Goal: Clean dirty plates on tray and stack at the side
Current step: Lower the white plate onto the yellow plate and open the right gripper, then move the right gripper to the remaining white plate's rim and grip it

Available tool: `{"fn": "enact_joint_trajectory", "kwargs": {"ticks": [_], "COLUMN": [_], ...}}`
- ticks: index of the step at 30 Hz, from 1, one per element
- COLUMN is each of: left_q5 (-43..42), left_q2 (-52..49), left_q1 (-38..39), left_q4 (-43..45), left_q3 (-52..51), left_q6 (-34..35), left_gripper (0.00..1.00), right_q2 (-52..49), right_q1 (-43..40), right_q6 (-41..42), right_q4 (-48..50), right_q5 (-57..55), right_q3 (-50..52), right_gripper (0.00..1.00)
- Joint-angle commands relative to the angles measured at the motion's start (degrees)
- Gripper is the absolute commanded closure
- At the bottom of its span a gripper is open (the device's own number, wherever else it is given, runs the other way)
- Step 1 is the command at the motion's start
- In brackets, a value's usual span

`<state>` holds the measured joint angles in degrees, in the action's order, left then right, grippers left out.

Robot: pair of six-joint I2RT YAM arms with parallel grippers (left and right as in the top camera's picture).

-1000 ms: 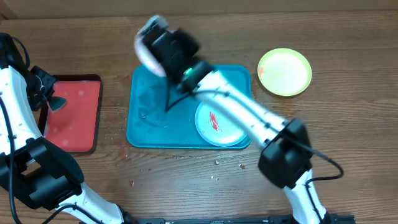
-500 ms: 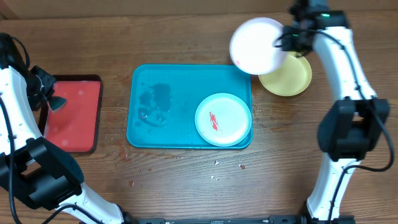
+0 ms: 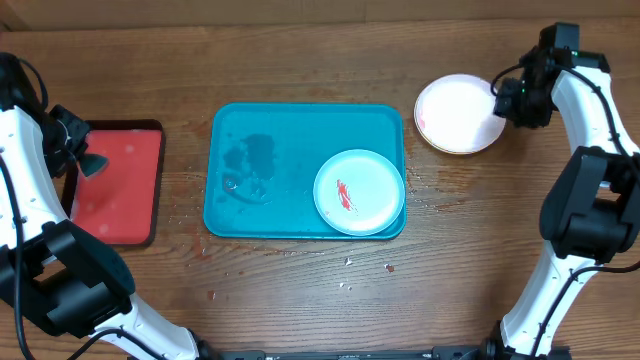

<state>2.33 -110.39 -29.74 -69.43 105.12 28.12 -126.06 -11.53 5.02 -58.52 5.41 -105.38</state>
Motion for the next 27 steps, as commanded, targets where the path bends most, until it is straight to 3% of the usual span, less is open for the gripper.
{"fn": "enact_joint_trajectory", "kwargs": {"ticks": [1,6,9,14,17,20,27], "left_q5": [-0.7,-0.8,-0.9,-0.9,-0.9,-0.9,-0.9], "left_q2": [0.0,0.0,0.0,0.0,0.0,0.0,0.0], "left_q1": [0.2,0.5,0.9,1.8,2.1,2.1,2.1], "left_q4": [0.0,0.0,0.0,0.0,0.0,0.0,0.0], "left_q3": [-0.5,-0.5,-0.5,-0.5,-0.5,-0.5,-0.5], "left_q6": [-1.1,-1.2,-1.3,-1.3,-1.3,-1.3,-1.3], "left_gripper": [0.96,0.96,0.96,0.96,0.96,0.96,0.96], "right_q2": [2.6,3.2,3.6,3.6,3.6,3.6,3.6], "right_q1": [0.3,3.0,6.0,13.4,18.2,22.1,27.1], "right_q6": [1.0,-0.9,-9.2,-24.2,-26.7,-26.7,-26.7], "right_q4": [0.5,-0.4,-0.7,-1.9,-2.0,-2.1,-2.6], "right_q5": [0.1,14.5,23.6,24.5,19.6,12.5,4.9], "right_q3": [0.0,-0.1,-0.1,0.2,1.1,2.6,8.4], "right_gripper": [0.32,0.28,0.21,0.17,0.24,0.41,0.48]}}
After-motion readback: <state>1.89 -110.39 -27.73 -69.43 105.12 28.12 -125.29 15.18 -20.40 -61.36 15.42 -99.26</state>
